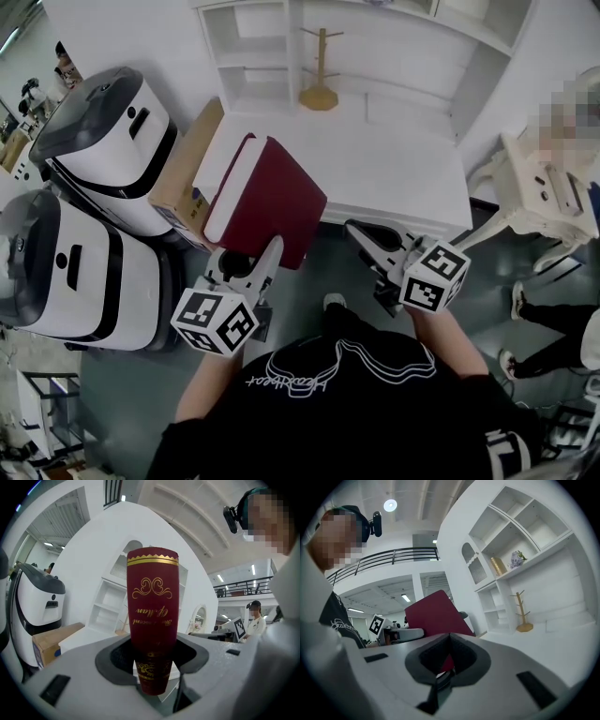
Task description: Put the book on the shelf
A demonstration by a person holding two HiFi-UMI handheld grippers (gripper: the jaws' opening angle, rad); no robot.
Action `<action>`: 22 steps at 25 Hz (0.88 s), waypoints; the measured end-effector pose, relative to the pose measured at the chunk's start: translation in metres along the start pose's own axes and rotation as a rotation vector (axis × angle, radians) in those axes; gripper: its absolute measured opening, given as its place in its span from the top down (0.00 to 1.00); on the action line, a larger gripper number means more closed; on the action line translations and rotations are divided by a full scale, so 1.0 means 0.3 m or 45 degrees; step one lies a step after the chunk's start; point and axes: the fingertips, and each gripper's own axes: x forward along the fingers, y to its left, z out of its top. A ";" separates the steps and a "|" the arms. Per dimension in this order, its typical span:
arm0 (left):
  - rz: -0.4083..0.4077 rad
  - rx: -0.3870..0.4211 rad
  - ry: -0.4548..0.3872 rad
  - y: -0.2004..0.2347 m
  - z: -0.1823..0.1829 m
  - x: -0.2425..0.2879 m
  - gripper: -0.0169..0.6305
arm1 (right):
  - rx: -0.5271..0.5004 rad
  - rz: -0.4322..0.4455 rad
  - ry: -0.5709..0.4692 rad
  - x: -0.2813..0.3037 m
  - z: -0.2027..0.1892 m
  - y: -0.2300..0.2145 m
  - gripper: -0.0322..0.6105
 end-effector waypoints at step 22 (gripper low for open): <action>0.143 0.054 -0.021 0.319 0.208 0.621 0.65 | 0.021 0.115 -0.026 0.350 0.239 -0.630 0.94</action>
